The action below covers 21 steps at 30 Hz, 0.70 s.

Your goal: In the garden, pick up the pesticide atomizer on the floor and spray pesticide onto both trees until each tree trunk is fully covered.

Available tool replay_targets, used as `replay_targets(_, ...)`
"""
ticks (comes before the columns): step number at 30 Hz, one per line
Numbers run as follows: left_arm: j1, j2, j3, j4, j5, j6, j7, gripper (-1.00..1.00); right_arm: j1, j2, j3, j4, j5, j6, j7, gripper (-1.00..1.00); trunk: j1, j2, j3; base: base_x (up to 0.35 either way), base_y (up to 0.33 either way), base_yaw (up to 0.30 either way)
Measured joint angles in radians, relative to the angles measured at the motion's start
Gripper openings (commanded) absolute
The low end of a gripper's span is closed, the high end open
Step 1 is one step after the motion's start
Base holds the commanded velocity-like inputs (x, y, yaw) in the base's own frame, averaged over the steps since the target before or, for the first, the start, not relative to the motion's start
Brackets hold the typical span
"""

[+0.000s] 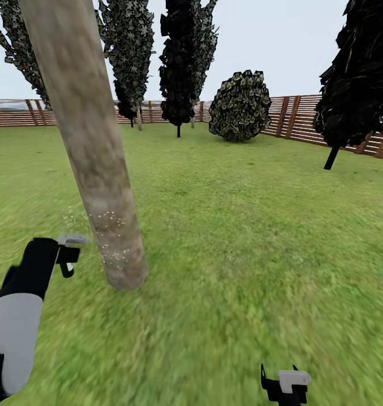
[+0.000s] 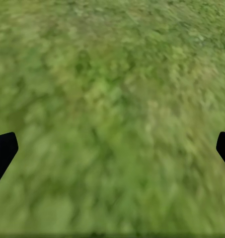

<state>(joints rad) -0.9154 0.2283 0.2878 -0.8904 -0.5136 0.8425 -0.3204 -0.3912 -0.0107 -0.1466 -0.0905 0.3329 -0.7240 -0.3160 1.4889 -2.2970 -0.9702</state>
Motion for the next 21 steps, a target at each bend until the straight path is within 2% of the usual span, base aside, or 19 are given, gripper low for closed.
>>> replay_targets(7, 0.019, -0.013, -0.002, 0.001, 0.011, 0.0, 0.0, -1.0, 0.0, 0.0, 0.0, 0.0, 0.0, 0.0, 0.0, 1.0, 0.0, 0.0, 0.0, 0.215, -0.109, 0.0)
replay_targets(11, 0.036, -0.05, -0.002, 0.002, 0.016, -0.001, 0.006, -1.0, 0.0, 0.001, 0.001, 0.0, 0.0, 0.0, 0.0, 1.0, 0.0, 0.0, 0.0, 0.185, -0.136, 0.144)
replay_targets(12, 0.042, -0.054, 0.003, 0.002, 0.006, -0.005, 0.006, -1.0, 0.0, 0.001, 0.001, 0.0, 0.0, 0.0, 0.0, 1.0, 0.0, 0.0, 0.0, 0.005, -0.009, 0.238)
replay_targets(13, 0.074, -0.049, 0.009, 0.003, 0.001, -0.008, 0.005, -1.0, 0.0, 0.002, 0.001, 0.0, 0.0, 0.0, 0.0, 1.0, 0.0, 0.0, 0.0, 0.003, -0.005, 0.128)
replay_targets(14, 0.084, -0.048, 0.009, 0.002, 0.004, -0.009, 0.004, -1.0, 0.0, 0.002, 0.001, 0.0, 0.0, 0.0, 0.0, 1.0, 0.0, 0.0, 0.0, 0.002, -0.003, 0.082)
replay_targets(21, 0.092, -0.057, 0.007, 0.002, 0.005, -0.009, 0.007, -1.0, 0.0, 0.001, 0.001, 0.0, 0.0, 0.0, 0.0, 1.0, 0.0, 0.0, 0.0, 0.0, -0.18, 0.013)
